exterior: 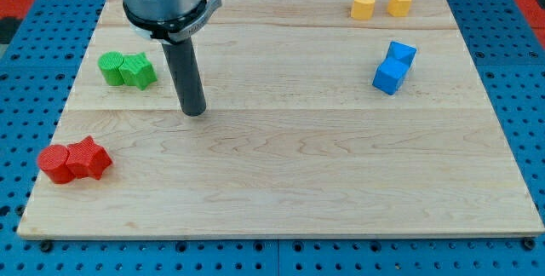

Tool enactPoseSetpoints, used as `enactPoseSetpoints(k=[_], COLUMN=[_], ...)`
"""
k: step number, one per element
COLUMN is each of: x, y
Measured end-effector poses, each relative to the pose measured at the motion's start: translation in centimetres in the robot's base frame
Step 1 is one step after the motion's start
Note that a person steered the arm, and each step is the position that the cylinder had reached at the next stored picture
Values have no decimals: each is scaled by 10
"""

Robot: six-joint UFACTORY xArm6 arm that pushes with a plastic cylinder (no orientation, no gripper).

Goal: Move the yellow blocks to the bottom left of the blue blocks

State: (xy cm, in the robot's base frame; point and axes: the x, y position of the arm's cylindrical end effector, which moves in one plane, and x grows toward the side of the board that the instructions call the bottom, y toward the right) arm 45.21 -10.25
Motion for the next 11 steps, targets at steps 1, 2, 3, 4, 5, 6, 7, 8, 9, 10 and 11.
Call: enactPoseSetpoints(k=[1, 2, 3, 4, 5, 6, 7, 8, 9, 10, 11], x=[25, -22, -82, -100, -108, -112, -114, -113, -104, -138, -144], y=[15, 105, 123, 122, 126, 128, 129, 143, 157, 169, 210])
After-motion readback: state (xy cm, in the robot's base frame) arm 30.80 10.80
